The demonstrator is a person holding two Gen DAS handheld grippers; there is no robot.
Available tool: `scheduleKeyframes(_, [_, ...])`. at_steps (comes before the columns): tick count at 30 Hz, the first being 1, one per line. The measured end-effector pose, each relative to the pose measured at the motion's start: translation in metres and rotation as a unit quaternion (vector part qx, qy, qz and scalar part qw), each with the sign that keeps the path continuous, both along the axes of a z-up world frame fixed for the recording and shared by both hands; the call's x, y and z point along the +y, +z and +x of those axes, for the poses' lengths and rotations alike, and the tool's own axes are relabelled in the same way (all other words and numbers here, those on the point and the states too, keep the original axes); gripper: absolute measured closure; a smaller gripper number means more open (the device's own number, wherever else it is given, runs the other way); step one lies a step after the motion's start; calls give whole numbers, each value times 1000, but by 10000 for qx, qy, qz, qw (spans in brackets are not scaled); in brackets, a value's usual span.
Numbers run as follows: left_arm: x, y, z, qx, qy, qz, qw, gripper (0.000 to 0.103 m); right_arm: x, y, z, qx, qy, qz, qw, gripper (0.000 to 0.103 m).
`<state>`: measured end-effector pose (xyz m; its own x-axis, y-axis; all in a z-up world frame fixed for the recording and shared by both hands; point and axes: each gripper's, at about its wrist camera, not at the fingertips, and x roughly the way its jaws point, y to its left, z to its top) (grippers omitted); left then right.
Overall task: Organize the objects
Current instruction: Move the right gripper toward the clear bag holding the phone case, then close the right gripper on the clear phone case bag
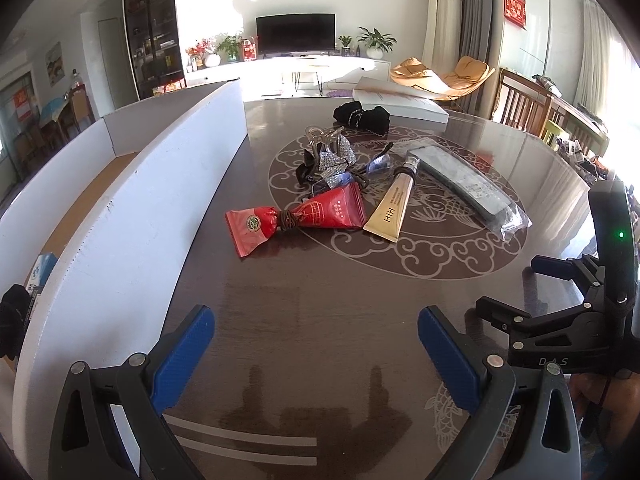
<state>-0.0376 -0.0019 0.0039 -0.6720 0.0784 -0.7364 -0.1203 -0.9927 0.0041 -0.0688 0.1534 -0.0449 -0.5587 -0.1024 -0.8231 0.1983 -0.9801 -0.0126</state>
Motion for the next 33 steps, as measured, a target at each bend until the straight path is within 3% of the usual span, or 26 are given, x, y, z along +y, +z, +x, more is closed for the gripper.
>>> scheduleKeyframes(10, [5, -40, -25, -834, -51, -159, 9964, 0, -1, -1, -2, 8, -75, -12, 10000, 0])
scheduleKeyframes(17, [-2, -45, -24, -818, 94, -93, 9966, 0, 0, -1, -3, -10, -85, -4, 10000, 0])
scheduleKeyframes(20, [-3, -46, -23, -779, 84, -89, 9969, 0, 4, 7, -13, -214, -123, 99, 9996, 0])
scheduleKeyframes(23, [-3, -45, -23, -750, 100, -89, 9971, 0, 20, 46, -28, 543, -285, 79, 9981, 0])
scheduleKeyframes(25, [-4, -45, -23, -733, 108, -71, 9972, 0, 29, 63, -58, 700, -317, 229, 9968, 0])
scheduleKeyframes(29, [-4, -45, -24, -715, 108, -61, 9974, 0, 46, 42, -139, -115, 10, 365, 9993, 0])
scheduleKeyframes(33, [-5, -45, -23, -703, 102, -55, 9975, 0, 55, 11, -175, -766, 103, 90, 9970, 0])
